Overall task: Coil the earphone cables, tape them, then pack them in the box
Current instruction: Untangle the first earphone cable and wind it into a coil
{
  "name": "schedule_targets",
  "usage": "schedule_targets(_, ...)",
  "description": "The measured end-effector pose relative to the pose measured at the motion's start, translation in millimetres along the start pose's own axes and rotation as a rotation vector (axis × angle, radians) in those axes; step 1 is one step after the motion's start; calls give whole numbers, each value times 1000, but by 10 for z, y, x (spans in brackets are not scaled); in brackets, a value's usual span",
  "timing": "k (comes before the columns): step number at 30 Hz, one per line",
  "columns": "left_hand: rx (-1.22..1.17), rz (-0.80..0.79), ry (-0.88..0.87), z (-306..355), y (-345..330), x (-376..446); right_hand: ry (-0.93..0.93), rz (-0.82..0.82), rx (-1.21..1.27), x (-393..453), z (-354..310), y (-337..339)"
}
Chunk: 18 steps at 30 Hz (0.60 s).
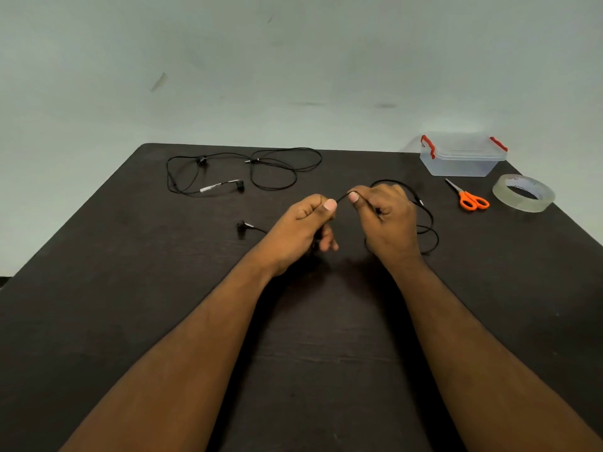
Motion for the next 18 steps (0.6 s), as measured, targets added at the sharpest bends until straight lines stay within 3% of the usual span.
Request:
schedule_targets(13, 947, 441, -206, -8, 836, -43, -363, 134, 67, 47, 556, 255)
schedule_targets(18, 1038, 564, -206, -121, 1054, -79, -419, 48, 153, 14, 580, 199)
Point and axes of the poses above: each hand's wrist, its own x-axis towards the middle knuckle, its own y-axis out of the back of the hand, z = x × y, the point moved 4 cm from there along x, towards the middle knuckle, and after that the axes turned 1 degree about -y, right-handed, at the moved point
